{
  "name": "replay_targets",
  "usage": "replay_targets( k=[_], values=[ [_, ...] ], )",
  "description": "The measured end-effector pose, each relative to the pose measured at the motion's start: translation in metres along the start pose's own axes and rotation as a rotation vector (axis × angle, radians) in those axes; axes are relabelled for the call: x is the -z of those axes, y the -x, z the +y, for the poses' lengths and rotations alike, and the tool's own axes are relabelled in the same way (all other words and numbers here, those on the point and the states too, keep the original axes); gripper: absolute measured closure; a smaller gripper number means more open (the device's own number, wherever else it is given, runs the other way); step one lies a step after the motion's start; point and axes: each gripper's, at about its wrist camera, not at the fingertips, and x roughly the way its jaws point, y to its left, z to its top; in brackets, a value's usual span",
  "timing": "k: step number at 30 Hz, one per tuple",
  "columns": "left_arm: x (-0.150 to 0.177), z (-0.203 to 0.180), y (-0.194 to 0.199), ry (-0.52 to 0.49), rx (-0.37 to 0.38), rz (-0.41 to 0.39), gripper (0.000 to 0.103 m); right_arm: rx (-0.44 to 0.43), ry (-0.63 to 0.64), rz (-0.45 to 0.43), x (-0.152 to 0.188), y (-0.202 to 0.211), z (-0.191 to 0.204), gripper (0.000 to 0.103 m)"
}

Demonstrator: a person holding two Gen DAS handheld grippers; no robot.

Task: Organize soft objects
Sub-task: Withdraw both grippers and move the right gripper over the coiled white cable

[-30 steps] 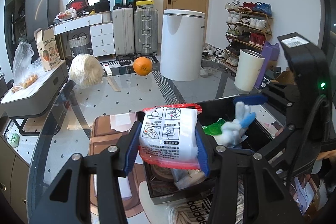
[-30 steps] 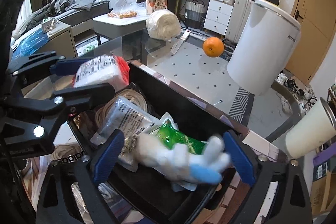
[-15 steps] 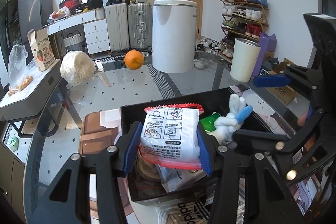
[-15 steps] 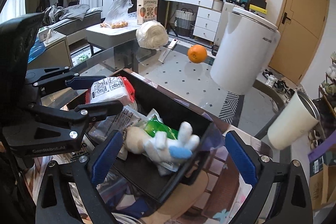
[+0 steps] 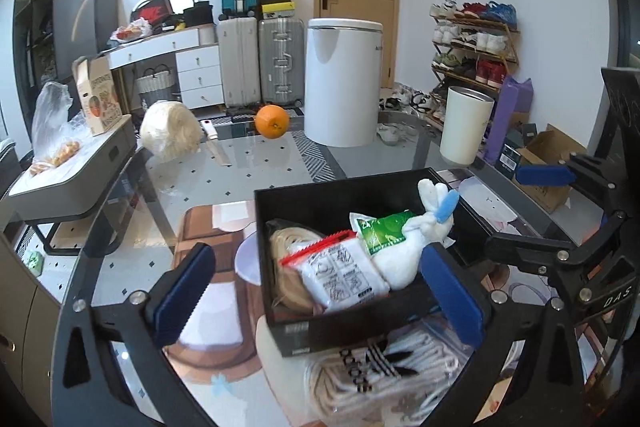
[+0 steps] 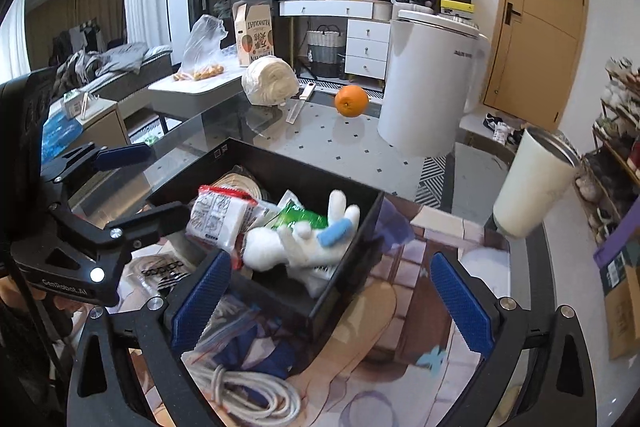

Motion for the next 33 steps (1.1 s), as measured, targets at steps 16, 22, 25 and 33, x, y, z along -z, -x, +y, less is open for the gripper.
replay_targets(
  k=[16,22,25,33],
  values=[
    [0.041,-0.002,0.032,0.038,-0.029,0.014,0.000,-0.025,-0.113,0.029,0.042,0.022,-0.003,0.001],
    [0.054,-0.003,0.030,0.038,-0.052,0.038,0.000,-0.037,-0.104,0.041,0.047,0.026,-0.001,0.001],
    [0.059,0.000,0.026,0.052,-0.054,0.059,0.000,-0.046,-0.093,0.051,0.048,0.025,0.002,0.001],
    [0.068,0.000,0.020,0.054,-0.061,0.087,0.000,-0.067,-0.089,0.090,0.053,0.016,0.003,0.001]
  ],
)
